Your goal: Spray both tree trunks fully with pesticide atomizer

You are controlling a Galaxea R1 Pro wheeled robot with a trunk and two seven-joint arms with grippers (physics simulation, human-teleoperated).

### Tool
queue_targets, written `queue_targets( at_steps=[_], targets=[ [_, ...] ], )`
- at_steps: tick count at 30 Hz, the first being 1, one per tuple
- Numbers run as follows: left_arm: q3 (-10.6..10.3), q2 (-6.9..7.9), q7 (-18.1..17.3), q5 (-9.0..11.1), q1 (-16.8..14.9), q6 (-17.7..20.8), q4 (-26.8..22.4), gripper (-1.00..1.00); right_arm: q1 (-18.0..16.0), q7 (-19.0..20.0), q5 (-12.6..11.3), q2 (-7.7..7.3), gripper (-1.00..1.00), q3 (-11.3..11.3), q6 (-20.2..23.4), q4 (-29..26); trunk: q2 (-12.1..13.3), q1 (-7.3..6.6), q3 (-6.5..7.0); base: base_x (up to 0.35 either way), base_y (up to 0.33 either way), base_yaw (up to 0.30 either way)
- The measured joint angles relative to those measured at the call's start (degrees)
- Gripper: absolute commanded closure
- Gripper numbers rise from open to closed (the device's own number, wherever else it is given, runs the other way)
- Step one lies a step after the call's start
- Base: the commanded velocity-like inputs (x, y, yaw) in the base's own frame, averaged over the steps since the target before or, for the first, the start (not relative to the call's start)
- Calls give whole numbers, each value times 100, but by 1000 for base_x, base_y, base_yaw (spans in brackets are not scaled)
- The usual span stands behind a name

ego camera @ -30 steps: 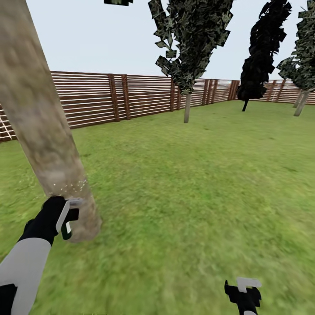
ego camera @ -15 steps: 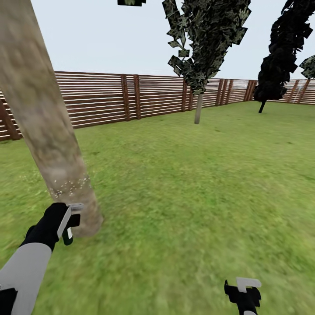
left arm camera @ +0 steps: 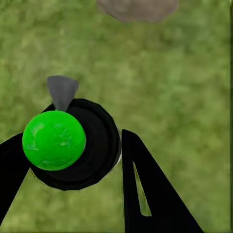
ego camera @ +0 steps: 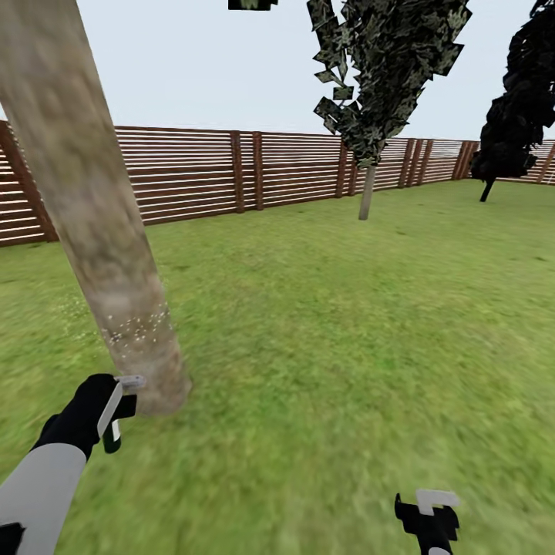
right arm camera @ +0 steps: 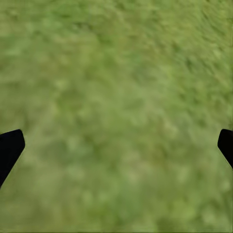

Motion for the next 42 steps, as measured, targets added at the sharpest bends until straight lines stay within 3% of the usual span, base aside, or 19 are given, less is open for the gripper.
queue_targets(
  at_steps=[13, 24, 28, 37, 40, 42],
  targets=[
    [0, -61, -65, 40, 1, 7, -28, 100, 0, -1, 0, -12, -100, 0, 0, -8, 0, 2, 0, 105, -227, 12],
    [2, -61, -65, 38, 2, 0, -14, 100, -1, -2, 0, -11, -100, 1, 0, -7, 0, 0, 0, 117, -260, 240],
    [9, -62, -33, 39, 0, -470, 50, 100, 0, -1, 0, -12, -100, 0, 0, -8, 0, 0, 0, 195, -165, 22],
    [12, -61, -97, 214, 71, -542, 58, 100, 0, 0, 0, -12, -100, -1, 0, -7, 0, 6, -1, -112, -7, 0],
    [-45, -52, -387, 210, 196, -703, 53, 100, 0, 1, 46, -8, -100, 0, 10, -3, 0, 6, 0, -337, 0, 0],
    [-263, 0, -744, 123, 338, -1022, 74, 100, 0, 10, 238, -4, -100, 10, 18, 1, 1, 6, -1, -341, 0, 0]
  ],
)
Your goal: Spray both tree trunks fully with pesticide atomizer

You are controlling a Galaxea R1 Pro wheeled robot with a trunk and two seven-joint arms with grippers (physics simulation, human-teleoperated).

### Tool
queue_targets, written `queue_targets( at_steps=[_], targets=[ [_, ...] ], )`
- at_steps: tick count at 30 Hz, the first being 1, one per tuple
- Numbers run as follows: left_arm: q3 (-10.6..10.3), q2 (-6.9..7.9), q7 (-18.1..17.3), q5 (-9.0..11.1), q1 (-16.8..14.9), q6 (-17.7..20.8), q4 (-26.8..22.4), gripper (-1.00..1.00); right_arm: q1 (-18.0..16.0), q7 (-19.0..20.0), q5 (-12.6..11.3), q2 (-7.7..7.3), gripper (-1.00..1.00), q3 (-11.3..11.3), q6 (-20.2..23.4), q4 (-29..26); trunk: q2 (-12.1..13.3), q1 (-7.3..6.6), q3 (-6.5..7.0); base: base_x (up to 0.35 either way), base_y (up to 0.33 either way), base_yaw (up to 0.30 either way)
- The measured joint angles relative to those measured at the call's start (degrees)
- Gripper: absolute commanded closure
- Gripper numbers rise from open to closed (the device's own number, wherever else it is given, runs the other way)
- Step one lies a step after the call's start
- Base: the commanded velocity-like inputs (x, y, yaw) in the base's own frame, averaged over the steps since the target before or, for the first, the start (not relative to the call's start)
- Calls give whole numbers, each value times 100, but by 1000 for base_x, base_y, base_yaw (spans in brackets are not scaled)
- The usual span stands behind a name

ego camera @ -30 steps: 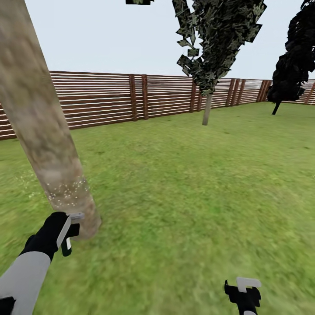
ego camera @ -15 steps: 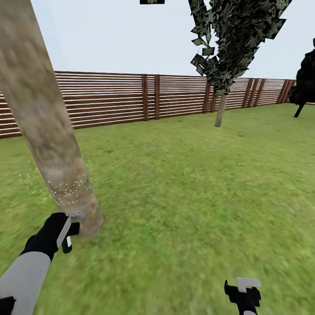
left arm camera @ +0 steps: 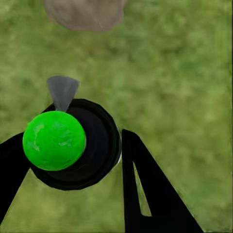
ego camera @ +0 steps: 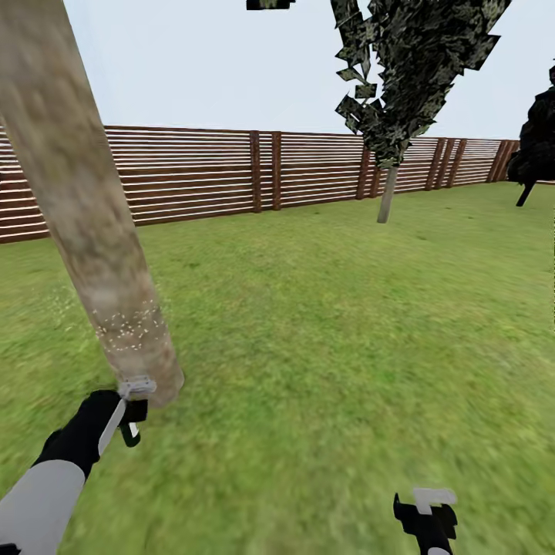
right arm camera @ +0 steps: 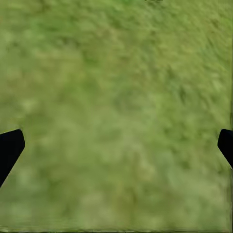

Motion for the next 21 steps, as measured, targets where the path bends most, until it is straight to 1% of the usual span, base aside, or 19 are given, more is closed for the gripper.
queue_targets(
  at_steps=[1, 2, 3, 4, 5, 6, 7, 8, 9, 10, 11, 12, 13, 14, 15, 17, 18, 19, 21],
  targets=[
    [-223, 113, -326, -169, 197, -302, 4, 100, 0, 5, 205, 13, -100, 10, 6, 1, 0, 0, -1, -341, 0, 0],
    [-371, 243, -641, -337, 328, -596, 13, 100, 0, 10, 388, 21, -100, 7, 8, 1, 0, 0, 0, -341, 0, 0],
    [-484, 361, -1028, -476, 423, -905, 27, 100, 0, 31, 596, 29, -100, 5, 7, -2, 0, 0, 0, -342, 0, 0],
    [-548, 454, -1488, -644, 536, -1193, 61, 100, 0, 123, 854, 32, -100, 7, 4, -12, 0, 0, 0, -335, 0, 0],
    [-580, 519, -2006, -892, 642, -1464, 121, 100, 0, 372, 1167, 36, -100, 37, 3, -20, 0, 0, 0, -290, 0, 0],
    [-597, 556, -2594, -1246, 709, -1794, 205, 100, -2, 878, 1519, 37, -100, 77, 5, -32, 0, -1, 0, -250, 0, 0],
    [-605, 572, -3085, -1605, 745, -2161, 314, 100, -20, 1415, 1807, 33, -100, 113, 4, -35, 0, -1, 0, -205, 0, 0],
    [-609, 565, -3475, -1944, 766, -2559, 459, 100, -68, 1997, 2012, 25, -100, 123, -3, -73, 0, -1, 0, -136, 0, 0],
    [-612, 551, -3763, -2216, 777, -2919, 607, 100, -124, 2572, 2091, 17, -100, 124, -3, -225, 0, -2, 1, -70, 0, 0],
    [-613, 537, -3999, -2422, 782, -3185, 736, 100, -163, 3080, 2132, 12, -100, 133, -2, -428, 0, -3, 1, -36, 0, 0],
    [-615, 527, -4244, -2596, 785, -3360, 847, 100, -186, 3570, 2153, 11, -100, 146, 1, -624, 0, -3, 1, -18, 0, 0],
    [-673, 513, -4559, -2767, 787, -3462, 914, 100, -205, 4101, 2158, 9, -100, 155, 9, -820, 0, -4, 1, -9, 0, 0],
    [-796, 494, -4831, -2895, 787, -3523, 946, 100, -226, 4559, 2159, 9, -100, 160, 13, -989, 0, -4, 1, -5, 0, 0],
    [-966, 465, -5008, -2969, 787, -3558, 939, 100, -272, 4936, 2160, 19, -100, 163, 14, -1144, 0, -4, 1, -2, 0, 0],
    [-1117, 414, -5099, -3005, 787, -3574, 925, 100, -322, 5200, 2161, 28, -100, 168, 15, -1241, 0, -4, 1, -1, 0, 0],
    [-1364, 277, -5173, -3076, 756, -3574, 908, 100, -456, 5561, 2161, 56, -100, 176, 15, -1315, 0, -4, 2, 0, 0, 0],
    [-1593, 223, -5190, -3135, 730, -3574, 898, 100, -557, 5767, 2158, 162, -100, 273, 17, -1335, 0, -4, 2, 0, 0, 0],
    [-1777, 181, -5196, -3170, 722, -3570, 887, 100, -598, 5849, 2168, 230, -100, 476, 19, -1347, 0, -4, 1, 0, 0, 0],
    [-1949, 137, -5199, -3191, 718, -3568, 877, 100, -619, 5887, 2158, 273, -100, 783, 18, -1348, 0, -4, 1, 0, 0, 0]
  ],
)
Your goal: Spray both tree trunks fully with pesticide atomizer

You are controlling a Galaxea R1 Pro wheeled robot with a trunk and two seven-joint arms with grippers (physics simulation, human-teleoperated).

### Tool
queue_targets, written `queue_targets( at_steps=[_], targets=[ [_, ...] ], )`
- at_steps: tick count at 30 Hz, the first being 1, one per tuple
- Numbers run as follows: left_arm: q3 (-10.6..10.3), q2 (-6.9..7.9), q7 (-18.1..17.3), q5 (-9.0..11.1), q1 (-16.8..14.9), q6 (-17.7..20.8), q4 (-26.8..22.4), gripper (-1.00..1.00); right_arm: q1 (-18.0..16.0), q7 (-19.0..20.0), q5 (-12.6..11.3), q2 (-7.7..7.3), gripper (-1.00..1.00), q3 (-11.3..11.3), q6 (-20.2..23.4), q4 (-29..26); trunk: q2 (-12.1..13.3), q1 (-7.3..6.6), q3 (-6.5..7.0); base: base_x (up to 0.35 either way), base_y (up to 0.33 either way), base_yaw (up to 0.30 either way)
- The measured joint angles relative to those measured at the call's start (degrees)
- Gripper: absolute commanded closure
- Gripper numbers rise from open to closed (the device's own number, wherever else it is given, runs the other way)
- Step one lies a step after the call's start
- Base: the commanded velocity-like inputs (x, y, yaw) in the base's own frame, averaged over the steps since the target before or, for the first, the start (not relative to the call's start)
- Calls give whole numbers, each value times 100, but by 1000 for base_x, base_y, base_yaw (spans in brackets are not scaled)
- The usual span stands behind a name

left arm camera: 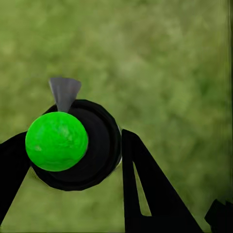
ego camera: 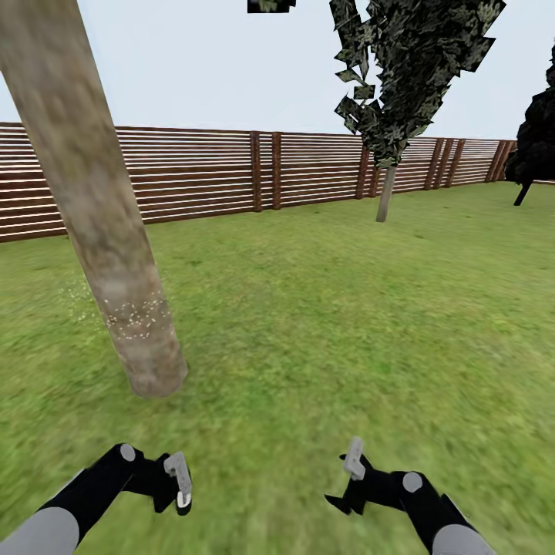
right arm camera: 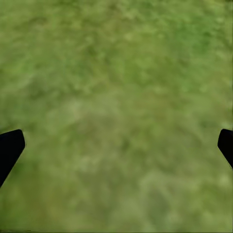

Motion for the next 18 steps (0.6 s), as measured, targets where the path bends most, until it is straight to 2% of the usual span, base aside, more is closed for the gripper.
queue_targets(
  at_steps=[2, 3, 6, 8, 9, 11, 15, 18],
  targets=[
    [-52, -70, -1, 5, -1, -10, -10, 100, -5, 16, 3, 23, -100, 114, 5, 3, 0, 0, 0, 0, 0, 0],
    [-65, -133, -1, 3, 3, -12, -9, 100, -6, 20, 4, 33, 100, 136, 3, 5, 0, 0, 0, 0, 0, 0],
    [-82, -360, -1, -44, 7, 0, -2, 100, -7, 23, 2, 102, 100, 402, -1, 2, 0, 0, 0, 0, 0, 0],
    [-74, -448, -1, -248, 7, -9, 13, 100, -9, 85, 0, 160, 100, 499, -2, 0, 0, 0, 0, 0, 0, 0],
    [-75, -499, -1, -284, 9, -12, 23, 100, -11, 119, 0, 182, 100, 512, -2, -1, 0, 0, 0, 0, 0, 0],
    [-83, -620, 0, -331, 15, -19, 71, 100, -11, 264, 4, 355, 100, 524, -7, -6, 0, 0, 0, 0, 0, 0],
    [-408, -742, -1, -336, 16, -21, 82, 100, -16, 309, 14, 610, 100, 531, -11, -11, 0, 0, 0, 0, 0, 0],
    [-498, -819, -3, -334, 16, -23, 89, 100, -23, 333, 9, 768, 100, 534, -11, -4, 0, 0, 0, 0, 0, 0]
  ],
)
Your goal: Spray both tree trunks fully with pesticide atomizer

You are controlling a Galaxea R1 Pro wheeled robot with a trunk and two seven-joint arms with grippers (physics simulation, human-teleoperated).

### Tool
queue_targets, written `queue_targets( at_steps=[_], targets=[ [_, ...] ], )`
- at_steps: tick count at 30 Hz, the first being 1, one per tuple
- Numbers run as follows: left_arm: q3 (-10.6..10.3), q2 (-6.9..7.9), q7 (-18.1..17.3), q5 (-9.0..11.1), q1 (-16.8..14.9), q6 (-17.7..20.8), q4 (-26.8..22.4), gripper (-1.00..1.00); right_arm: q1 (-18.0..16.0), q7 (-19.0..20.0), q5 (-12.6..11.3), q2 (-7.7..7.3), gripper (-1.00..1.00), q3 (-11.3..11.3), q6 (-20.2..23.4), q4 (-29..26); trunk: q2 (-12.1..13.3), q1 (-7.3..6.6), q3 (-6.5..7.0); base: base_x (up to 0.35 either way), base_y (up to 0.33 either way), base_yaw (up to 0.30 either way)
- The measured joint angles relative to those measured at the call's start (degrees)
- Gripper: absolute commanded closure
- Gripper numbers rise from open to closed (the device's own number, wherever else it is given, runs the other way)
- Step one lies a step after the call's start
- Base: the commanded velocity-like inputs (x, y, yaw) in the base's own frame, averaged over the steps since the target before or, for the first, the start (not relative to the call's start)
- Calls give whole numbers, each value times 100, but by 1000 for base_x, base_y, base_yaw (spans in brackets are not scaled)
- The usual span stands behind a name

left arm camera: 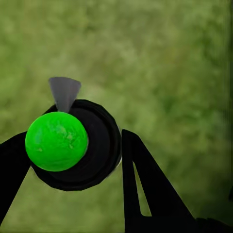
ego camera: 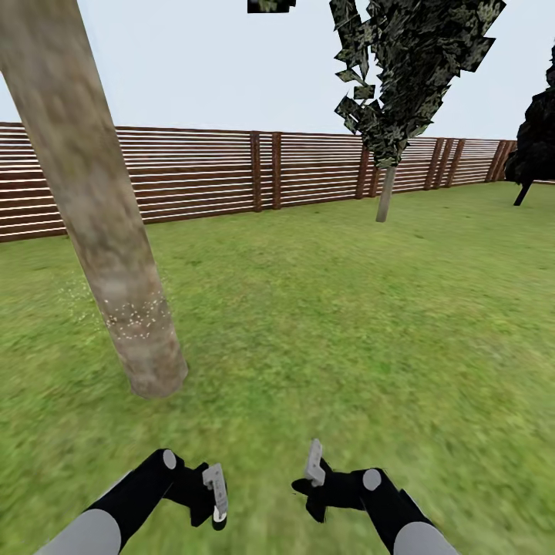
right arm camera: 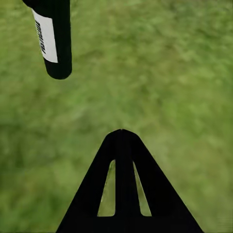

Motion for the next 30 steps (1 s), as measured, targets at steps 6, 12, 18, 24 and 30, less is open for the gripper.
queue_targets(
  at_steps=[6, 12, 18, 24, 30],
  targets=[
    [-18, -75, -6, 12, 0, -69, 1, 100, -2, 23, -15, 115, 100, 695, 9, -12, 0, 0, 0, 0, 0, 0],
    [-44, -157, -10, 10, 8, -331, 8, 100, -78, 29, -24, 145, 100, 746, 10, -17, 0, 0, 0, 0, 0, 0],
    [-280, -239, -8, 0, 8, -331, 9, 100, -168, 32, -28, 145, 100, 746, 10, -13, 0, 0, 0, 0, 0, 0],
    [-283, -252, -1, -20, -1, -314, 4, 100, -244, 32, -27, 145, 100, 758, 10, -13, 0, 0, 0, 0, 0, 0],
    [-276, -271, 30, -23, -34, -297, -2, 100, -467, 356, -34, 145, 100, 764, 10, -10, 0, 0, 0, 0, 0, 0]
  ],
)
